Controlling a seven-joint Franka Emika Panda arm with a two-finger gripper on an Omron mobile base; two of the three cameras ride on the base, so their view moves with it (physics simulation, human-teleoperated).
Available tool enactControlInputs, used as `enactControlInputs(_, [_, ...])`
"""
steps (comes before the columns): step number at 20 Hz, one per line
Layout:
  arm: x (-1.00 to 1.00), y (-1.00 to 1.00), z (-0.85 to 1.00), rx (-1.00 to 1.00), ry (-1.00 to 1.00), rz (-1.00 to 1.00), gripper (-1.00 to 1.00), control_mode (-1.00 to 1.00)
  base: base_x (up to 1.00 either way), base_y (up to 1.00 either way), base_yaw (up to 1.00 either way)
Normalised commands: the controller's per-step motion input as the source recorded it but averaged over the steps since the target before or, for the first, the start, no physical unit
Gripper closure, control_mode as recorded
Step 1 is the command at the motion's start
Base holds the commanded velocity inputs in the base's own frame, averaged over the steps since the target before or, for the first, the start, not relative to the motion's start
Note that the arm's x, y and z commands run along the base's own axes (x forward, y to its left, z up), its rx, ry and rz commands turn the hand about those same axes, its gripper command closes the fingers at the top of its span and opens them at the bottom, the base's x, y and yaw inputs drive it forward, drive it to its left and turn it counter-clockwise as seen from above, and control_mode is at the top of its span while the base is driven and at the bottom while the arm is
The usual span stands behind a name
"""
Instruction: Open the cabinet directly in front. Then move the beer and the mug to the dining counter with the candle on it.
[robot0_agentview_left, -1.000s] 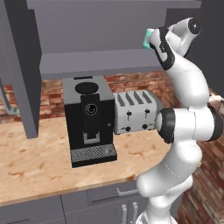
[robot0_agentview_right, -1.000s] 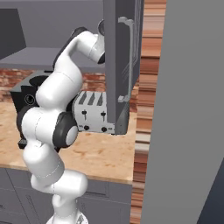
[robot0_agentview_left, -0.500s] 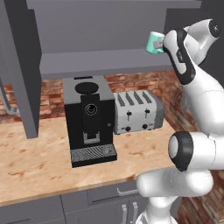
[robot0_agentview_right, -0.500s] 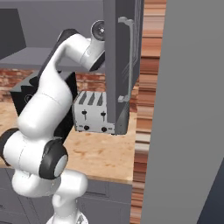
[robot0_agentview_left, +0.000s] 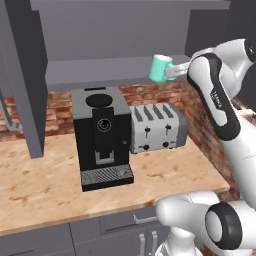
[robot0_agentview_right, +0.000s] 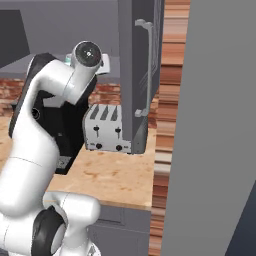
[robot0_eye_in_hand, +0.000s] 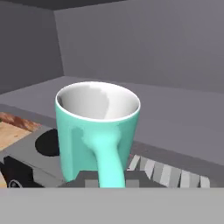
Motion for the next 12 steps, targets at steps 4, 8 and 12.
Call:
enactControlInputs(4, [-1.0, 0.92, -0.6, 0.0, 0.05, 0.17, 1.0, -1.0, 0.0, 0.0, 0.0])
enactControlInputs(8, [-1.0, 0.36, -0.59, 0.0, 0.0, 0.04, 1.0, -1.0, 0.0, 0.0, 0.0])
enactControlInputs(12, [-0.89, 0.01, -0.15, 0.0, -0.23, -0.17, 1.0, -1.0, 0.0, 0.0, 0.0])
